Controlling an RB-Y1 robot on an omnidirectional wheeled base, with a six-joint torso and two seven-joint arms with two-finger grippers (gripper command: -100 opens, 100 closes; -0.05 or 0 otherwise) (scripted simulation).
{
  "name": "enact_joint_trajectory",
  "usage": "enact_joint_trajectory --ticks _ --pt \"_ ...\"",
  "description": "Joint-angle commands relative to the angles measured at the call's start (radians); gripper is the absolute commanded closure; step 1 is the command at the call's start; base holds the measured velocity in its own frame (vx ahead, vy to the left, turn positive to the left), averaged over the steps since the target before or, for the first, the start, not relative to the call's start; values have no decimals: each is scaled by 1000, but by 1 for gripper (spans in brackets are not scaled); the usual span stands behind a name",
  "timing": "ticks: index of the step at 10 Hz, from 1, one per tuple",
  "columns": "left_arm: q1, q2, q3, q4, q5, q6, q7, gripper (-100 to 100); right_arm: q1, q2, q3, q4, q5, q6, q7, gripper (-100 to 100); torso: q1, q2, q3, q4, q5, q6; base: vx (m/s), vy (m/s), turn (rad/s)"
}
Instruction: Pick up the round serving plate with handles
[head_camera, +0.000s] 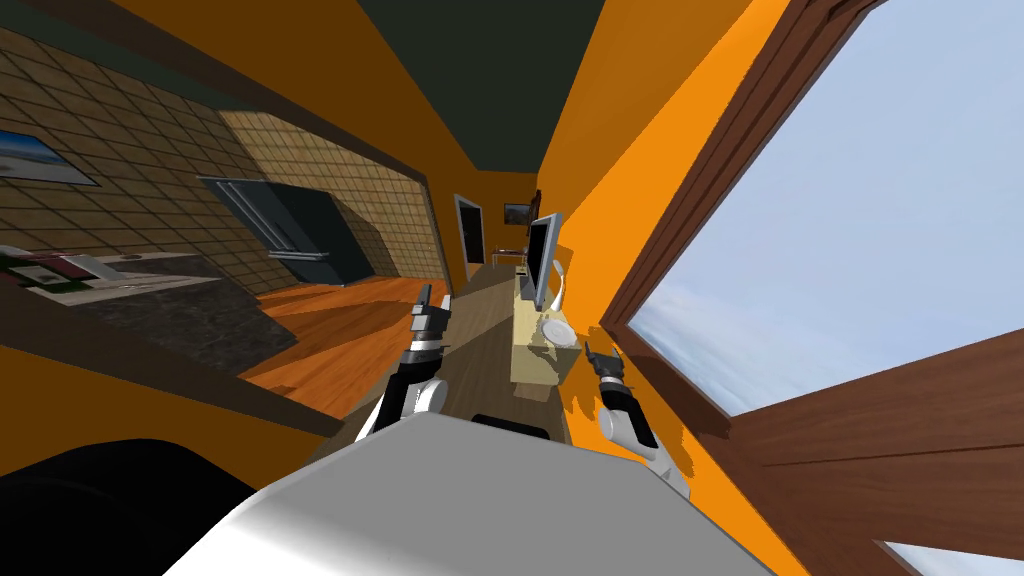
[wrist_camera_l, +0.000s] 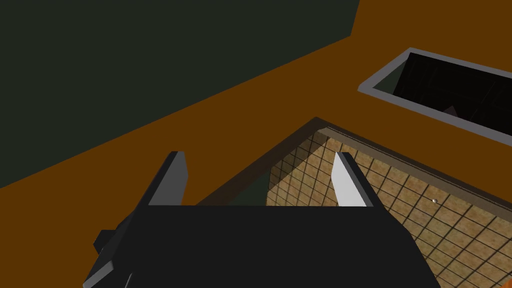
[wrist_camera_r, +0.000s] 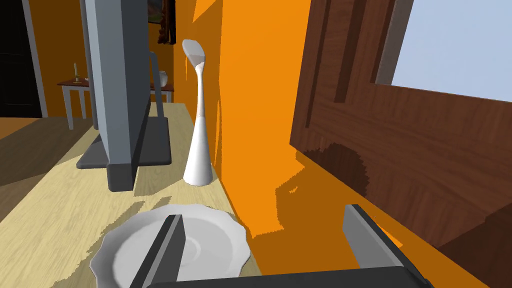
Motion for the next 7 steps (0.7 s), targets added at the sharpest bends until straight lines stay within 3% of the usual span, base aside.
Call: enact_joint_trajectory --ticks 1,2,4,5,6,7 --pt "0 0 0 0 0 0 0 0 -1 -2 -1 6 -5 1 -36 -100 0 0 0 0 0 0 -2 -2 -24" --pt "0 0 0 0 0 0 0 0 -18 2 -9 51 -36 17 -71 -100 0 0 0 0 0 0 -2 3 144" --pt "0 0 0 0 0 0 0 0 -18 2 -9 51 -36 17 -108 -100 0 0 0 0 0 0 0 -1 43" --pt "0 0 0 0 0 0 0 0 -34 6 -17 95 -69 31 -148 -100 0 0 0 0 0 0 6 1 142" --pt "0 0 0 0 0 0 0 0 -34 6 -17 95 -69 31 -174 -100 0 -1 0 0 0 0 9 -3 86" --pt "0 0 0 0 0 0 0 0 -50 12 -26 130 -103 45 -202 -100 0 -1 -1 0 0 0 16 -3 140"
